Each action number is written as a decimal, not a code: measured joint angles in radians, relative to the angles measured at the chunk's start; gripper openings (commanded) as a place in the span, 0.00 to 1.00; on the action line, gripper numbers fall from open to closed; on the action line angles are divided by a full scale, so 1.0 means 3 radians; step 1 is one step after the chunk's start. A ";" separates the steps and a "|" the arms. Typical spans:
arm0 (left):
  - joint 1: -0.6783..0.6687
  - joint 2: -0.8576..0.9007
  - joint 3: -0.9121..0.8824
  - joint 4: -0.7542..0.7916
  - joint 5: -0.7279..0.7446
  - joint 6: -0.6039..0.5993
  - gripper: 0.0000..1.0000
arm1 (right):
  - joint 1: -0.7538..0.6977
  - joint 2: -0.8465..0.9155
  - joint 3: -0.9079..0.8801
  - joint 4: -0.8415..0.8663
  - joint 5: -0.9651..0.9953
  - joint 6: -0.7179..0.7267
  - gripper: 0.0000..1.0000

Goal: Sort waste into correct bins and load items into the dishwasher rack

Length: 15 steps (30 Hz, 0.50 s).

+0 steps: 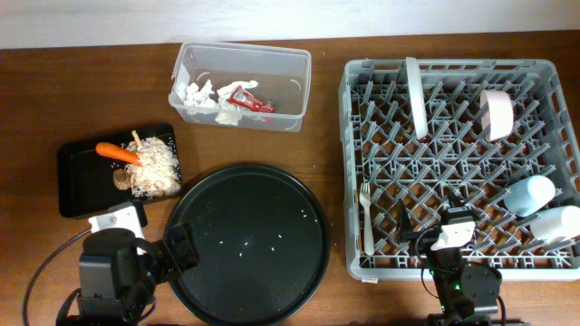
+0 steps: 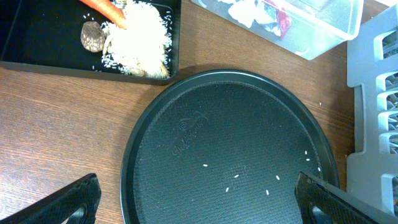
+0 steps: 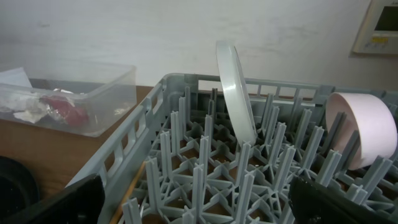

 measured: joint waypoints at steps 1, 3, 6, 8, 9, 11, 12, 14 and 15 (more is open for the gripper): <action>0.0000 0.0000 0.0000 0.0000 0.0000 0.0000 0.99 | 0.0000 0.0000 0.0000 -0.0001 0.0000 -0.0005 0.98; 0.0001 0.0000 0.0000 0.0000 0.0001 0.0000 0.99 | 0.0000 0.0000 0.0000 -0.0001 0.0000 -0.0008 0.98; 0.0000 0.0000 0.0000 0.0000 0.0001 0.0000 0.99 | 0.0000 0.0000 0.0000 -0.0001 -0.0001 -0.0005 0.98; 0.0000 0.0000 0.0000 0.0000 0.0001 0.0000 0.99 | 0.0000 0.0000 0.0000 -0.0001 0.0000 -0.0004 0.98; 0.0000 0.0000 0.0000 0.0000 0.0001 0.0000 0.99 | 0.0000 0.0000 0.0000 -0.0001 0.0000 -0.0006 0.98; 0.0000 0.0000 0.0000 0.0000 0.0000 0.0000 0.99 | 0.0000 0.0000 0.0000 0.0000 0.0000 -0.0008 0.98; 0.0000 0.0000 0.0000 0.0000 0.0001 0.0000 0.99 | 0.0000 0.0000 0.0000 -0.0001 0.0000 -0.0008 0.98; 0.0000 0.0000 0.0000 -0.0084 -0.0013 0.0001 0.99 | 0.0000 0.0000 0.0000 -0.0001 0.0000 -0.0008 0.98; 0.0000 -0.0006 -0.0006 -0.0070 -0.0071 0.0003 0.99 | 0.0000 0.0000 0.0000 -0.0001 0.0000 -0.0006 0.98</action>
